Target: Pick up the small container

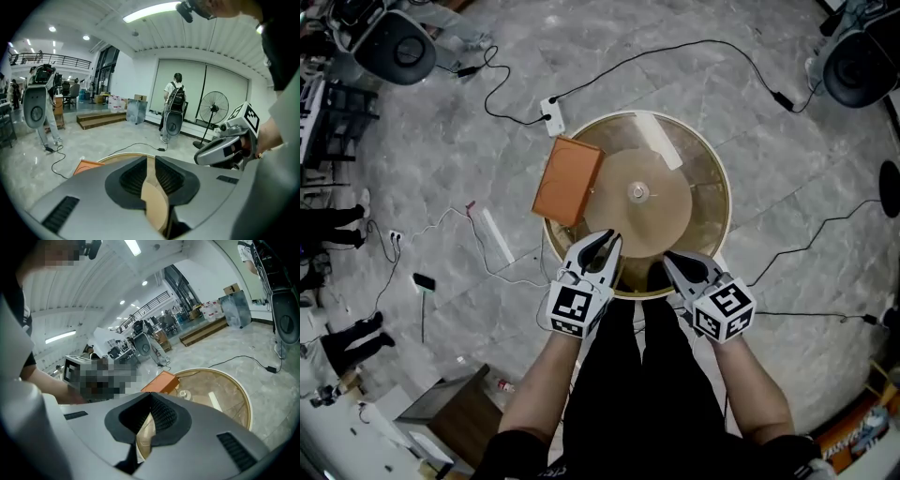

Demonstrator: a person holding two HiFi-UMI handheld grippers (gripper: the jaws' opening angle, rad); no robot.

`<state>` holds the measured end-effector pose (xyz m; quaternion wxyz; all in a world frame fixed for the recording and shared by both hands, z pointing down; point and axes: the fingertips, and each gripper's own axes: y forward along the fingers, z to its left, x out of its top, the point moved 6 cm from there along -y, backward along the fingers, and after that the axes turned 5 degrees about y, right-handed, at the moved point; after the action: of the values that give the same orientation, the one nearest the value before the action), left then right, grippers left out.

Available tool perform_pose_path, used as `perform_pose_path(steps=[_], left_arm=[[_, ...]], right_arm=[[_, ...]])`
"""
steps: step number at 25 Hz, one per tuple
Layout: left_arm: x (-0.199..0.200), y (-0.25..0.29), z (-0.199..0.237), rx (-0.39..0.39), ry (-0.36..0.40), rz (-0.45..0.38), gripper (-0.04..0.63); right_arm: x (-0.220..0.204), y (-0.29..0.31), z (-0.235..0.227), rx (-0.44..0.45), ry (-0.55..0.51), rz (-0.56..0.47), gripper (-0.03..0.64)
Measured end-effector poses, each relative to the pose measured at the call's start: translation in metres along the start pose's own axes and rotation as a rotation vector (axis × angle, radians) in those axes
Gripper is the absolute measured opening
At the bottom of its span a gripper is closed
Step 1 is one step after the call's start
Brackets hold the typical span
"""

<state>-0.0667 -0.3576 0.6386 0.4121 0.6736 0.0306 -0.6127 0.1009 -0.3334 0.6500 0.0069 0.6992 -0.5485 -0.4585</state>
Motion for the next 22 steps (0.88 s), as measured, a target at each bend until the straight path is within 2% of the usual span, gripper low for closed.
perform_pose_path(steps=[3,6,11,15,22], left_arm=[[-0.026,0.040,0.010,-0.022,0.021,-0.015,0.149],[-0.056,0.080,0.019,-0.029,0.022,-0.010,0.208],[-0.098,0.131,0.038,-0.033,0.024,0.007,0.342],[-0.123,0.163,0.041,-0.029,0.020,0.025,0.356],[-0.158,0.206,0.044,-0.048,0.065,0.051,0.396]], right_arm=[[-0.013,0.025,-0.022,-0.002,-0.006,0.026,0.015],[-0.023,0.042,-0.045,-0.007,-0.021,0.044,0.015],[-0.049,0.056,-0.071,-0.013,-0.010,0.086,0.015],[-0.071,0.057,-0.087,-0.010,-0.009,0.138,0.015],[-0.096,0.071,-0.103,0.006,0.031,0.125,0.015]])
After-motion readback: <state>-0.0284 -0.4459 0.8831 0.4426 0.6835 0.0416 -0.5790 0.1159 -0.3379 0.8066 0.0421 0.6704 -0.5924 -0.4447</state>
